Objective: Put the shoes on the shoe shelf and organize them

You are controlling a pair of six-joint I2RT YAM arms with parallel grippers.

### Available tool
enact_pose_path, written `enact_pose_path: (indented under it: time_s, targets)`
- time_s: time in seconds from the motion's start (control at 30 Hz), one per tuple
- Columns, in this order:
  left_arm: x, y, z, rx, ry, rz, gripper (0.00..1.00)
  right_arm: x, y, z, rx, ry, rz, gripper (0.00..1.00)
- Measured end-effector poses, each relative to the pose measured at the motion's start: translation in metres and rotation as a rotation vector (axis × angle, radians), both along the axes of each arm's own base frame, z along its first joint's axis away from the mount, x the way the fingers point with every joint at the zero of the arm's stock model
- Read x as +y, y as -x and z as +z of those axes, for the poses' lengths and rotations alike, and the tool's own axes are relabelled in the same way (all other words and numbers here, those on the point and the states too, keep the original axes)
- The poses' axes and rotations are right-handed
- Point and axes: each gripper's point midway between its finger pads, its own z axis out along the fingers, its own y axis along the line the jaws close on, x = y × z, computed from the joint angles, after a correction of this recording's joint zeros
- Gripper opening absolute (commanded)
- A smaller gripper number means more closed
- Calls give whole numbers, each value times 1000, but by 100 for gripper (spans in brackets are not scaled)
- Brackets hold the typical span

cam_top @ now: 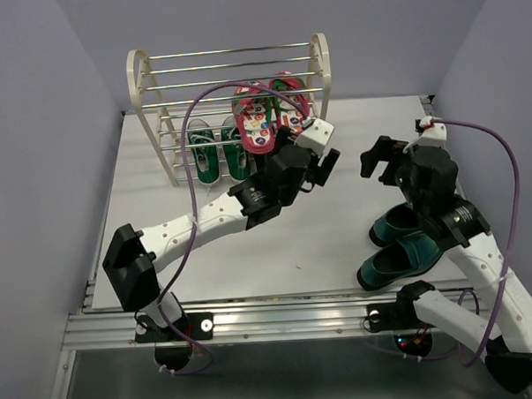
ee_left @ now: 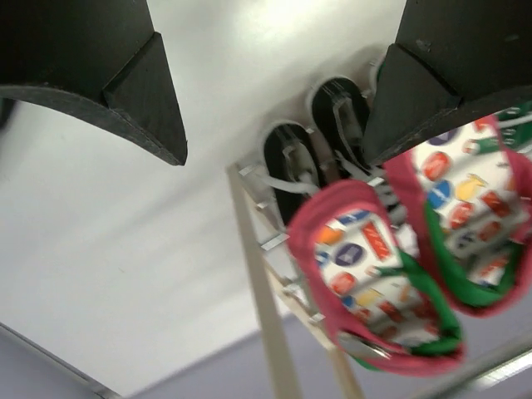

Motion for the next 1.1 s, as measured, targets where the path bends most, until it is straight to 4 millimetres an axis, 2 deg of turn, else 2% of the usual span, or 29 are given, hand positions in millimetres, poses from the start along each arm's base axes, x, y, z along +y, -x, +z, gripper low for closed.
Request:
enact_pose_path:
  time_s: [0.03,0.17,0.33,0.4,0.43,0.5,0.57,0.67,0.83,0.93,0.97,1.0,1.03,1.1]
  targets:
    - [-9,11,-10,61,6,-59,99,-7,5,-5,25,-17,-39,100]
    - [-24,42,-35,237,46,-193,99,-37,26,-24,128,-45,-213,100]
    - [-52,77,-48,420,125,-309,99,-82,60,-31,199,-46,-453,100]
    - [-74,88,-47,458,135,-349,99,-95,72,-30,200,-46,-514,100]
    - [-97,96,-44,477,147,-390,99,-103,80,-28,195,-50,-550,100]
    - [-123,107,-47,504,150,-442,99,-111,90,-26,183,-58,-586,100]
    - [-158,121,-59,549,139,-513,99,-121,102,-24,169,-67,-621,100]
    - [-187,139,-89,631,90,-565,99,-129,114,-20,145,-80,-644,100]
    - [-226,148,-141,738,31,-593,99,-136,125,-10,107,-87,-640,100]
    - [-234,149,-178,806,-11,-566,99,-137,130,-7,92,-81,-625,100]
    - [-237,148,-177,810,-4,-560,99,-138,131,-5,85,-83,-620,100]
    - [-239,146,-194,825,-23,-545,99,-137,132,-4,80,-83,-613,100]
    - [-239,142,-202,839,-32,-514,99,-137,133,-3,74,-85,-606,100]
    - [-239,135,-205,853,-11,-488,99,-136,133,-1,66,-87,-592,100]
